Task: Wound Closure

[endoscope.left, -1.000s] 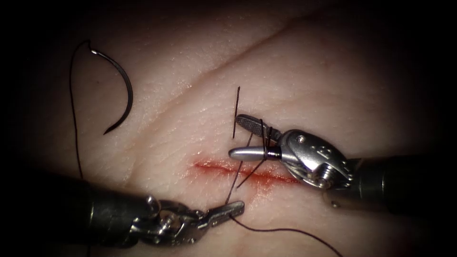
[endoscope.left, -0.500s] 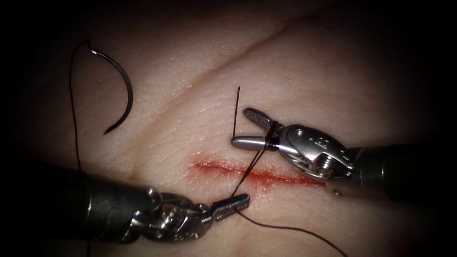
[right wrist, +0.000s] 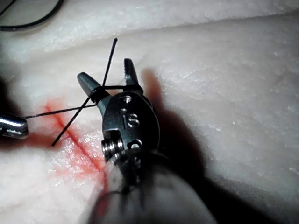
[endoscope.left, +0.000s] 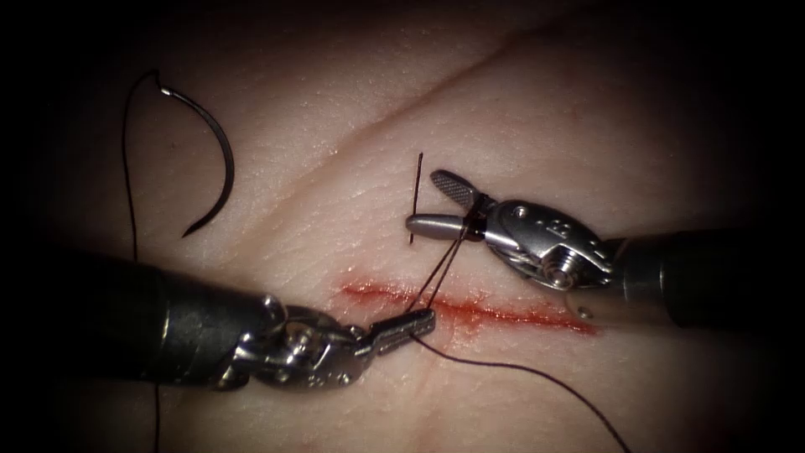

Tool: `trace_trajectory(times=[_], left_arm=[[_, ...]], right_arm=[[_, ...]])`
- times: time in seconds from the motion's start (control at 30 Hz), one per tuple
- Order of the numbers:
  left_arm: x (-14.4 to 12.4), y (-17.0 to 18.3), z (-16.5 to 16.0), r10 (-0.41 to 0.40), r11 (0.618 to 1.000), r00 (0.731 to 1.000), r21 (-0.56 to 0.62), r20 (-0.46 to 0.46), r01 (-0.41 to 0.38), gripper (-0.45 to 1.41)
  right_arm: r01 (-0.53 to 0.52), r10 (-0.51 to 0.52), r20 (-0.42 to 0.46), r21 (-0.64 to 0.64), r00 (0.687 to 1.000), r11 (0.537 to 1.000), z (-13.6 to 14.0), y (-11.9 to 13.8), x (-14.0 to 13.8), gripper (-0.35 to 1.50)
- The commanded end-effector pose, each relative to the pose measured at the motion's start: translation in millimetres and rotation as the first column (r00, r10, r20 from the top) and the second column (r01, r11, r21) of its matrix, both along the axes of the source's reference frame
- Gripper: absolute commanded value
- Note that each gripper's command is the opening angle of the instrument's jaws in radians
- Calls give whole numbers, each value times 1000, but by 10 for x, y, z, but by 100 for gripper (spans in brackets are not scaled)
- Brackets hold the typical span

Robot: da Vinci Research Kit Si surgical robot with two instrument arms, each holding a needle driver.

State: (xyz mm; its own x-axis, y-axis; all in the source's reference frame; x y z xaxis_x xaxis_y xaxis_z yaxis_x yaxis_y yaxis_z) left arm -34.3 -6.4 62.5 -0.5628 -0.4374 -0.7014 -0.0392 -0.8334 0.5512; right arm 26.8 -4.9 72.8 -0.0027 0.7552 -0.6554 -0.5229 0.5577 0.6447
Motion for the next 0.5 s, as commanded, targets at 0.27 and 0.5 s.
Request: trace_trajectory(times=[0.27,0.5], left_arm=[[0,0,3,0,1000,1000,7,-7,0,-45],[1,0,4,-1,1000,1000,7,-10,1,-45]], right_arm=[[-2,3,-3,22,1000,1000,20,0,13,125],[-4,4,-27,26,1000,1000,9,3,26,118]])
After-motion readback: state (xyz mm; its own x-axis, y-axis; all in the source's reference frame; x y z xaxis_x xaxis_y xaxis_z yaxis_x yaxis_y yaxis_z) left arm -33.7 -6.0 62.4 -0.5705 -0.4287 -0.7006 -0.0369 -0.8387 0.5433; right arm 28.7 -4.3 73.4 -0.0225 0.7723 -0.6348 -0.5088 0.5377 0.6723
